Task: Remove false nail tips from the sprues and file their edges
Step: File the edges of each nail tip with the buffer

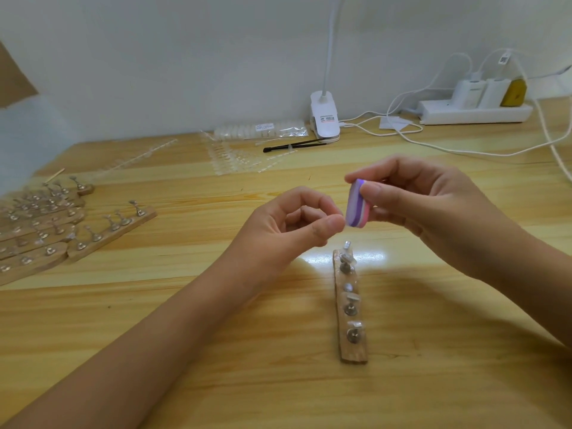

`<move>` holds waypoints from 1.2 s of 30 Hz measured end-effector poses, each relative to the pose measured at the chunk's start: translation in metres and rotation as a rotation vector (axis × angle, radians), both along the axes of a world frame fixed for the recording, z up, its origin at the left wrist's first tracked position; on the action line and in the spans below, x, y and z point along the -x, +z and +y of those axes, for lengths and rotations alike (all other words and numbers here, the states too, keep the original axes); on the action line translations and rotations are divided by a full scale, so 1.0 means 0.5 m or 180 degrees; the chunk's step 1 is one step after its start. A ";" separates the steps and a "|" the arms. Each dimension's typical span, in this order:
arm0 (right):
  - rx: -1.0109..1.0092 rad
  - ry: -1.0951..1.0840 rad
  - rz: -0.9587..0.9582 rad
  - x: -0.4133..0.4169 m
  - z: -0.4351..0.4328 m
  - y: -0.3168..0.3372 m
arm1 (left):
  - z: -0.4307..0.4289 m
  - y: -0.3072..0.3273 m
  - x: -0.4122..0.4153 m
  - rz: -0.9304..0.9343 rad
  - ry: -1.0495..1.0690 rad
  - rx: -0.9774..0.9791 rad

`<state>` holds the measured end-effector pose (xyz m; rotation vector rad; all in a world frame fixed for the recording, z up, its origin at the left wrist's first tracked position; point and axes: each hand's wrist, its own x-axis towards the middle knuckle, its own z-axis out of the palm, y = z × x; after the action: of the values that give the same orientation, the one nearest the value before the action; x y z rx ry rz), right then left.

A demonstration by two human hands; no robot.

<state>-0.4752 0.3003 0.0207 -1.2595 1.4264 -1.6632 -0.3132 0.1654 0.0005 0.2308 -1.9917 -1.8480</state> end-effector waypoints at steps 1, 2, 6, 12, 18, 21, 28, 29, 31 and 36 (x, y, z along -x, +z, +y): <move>-0.0064 0.0082 0.0051 0.004 0.002 0.002 | 0.001 -0.001 0.001 -0.0009 -0.0016 -0.0033; -0.0115 0.0151 0.0112 0.007 0.003 0.003 | 0.000 -0.002 0.002 0.0011 -0.0019 -0.0101; -0.0165 0.0243 0.0113 0.008 0.001 0.001 | -0.011 0.002 -0.001 0.0073 0.0106 -0.0262; -0.0155 0.0093 -0.0400 0.023 -0.008 -0.010 | -0.027 0.014 -0.014 -0.0060 0.0071 0.0351; -0.0232 0.0089 -0.0475 0.031 -0.008 -0.011 | -0.025 0.002 -0.021 -0.0598 -0.0315 0.1232; -0.0290 0.0084 -0.0441 0.030 -0.009 -0.014 | -0.018 -0.010 -0.017 -0.0576 -0.0331 0.1452; -0.0376 0.0080 -0.0439 0.029 -0.011 -0.019 | 0.002 -0.025 -0.011 -0.0286 -0.0160 0.2166; -0.0388 0.0085 -0.0431 0.029 -0.012 -0.019 | 0.003 -0.025 -0.010 -0.0263 -0.0112 0.2329; -0.0404 0.0095 -0.0423 0.029 -0.012 -0.021 | 0.003 -0.023 -0.011 -0.0232 -0.0010 0.2667; -0.0424 0.0089 -0.0417 0.032 -0.012 -0.019 | -0.010 -0.010 -0.020 -0.0484 -0.0074 0.2635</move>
<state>-0.4914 0.2946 0.0111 -1.0726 1.4091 -1.5744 -0.3034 0.1602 -0.0043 0.0965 -2.6697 -0.8977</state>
